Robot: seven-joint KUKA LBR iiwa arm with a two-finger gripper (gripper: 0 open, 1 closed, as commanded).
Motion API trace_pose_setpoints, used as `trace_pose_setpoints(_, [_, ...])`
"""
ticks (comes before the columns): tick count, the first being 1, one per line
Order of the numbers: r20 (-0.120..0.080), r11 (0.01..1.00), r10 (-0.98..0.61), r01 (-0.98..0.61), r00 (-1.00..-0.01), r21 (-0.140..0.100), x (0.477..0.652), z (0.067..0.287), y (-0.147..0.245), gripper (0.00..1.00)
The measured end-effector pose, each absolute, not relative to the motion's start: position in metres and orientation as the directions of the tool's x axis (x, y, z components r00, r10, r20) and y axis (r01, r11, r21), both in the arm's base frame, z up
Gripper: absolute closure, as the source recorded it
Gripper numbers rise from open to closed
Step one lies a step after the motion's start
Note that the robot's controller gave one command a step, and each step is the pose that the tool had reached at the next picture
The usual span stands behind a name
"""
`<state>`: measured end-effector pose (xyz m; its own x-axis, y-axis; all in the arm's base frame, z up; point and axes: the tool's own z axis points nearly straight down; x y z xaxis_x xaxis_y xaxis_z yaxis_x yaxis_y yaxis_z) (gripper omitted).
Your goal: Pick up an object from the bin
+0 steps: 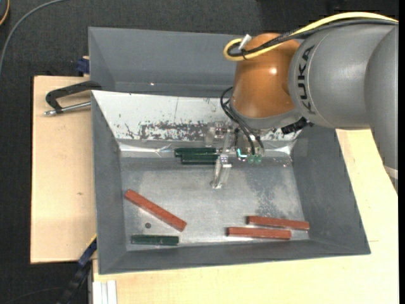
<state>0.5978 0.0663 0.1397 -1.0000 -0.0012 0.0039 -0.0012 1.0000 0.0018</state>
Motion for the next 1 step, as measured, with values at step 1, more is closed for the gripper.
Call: trace_pose_setpoints(1, [0.002, 0.997, 0.082, 0.082, -0.997, 0.003, 0.5463, 0.1591, 0.1018, 0.0])
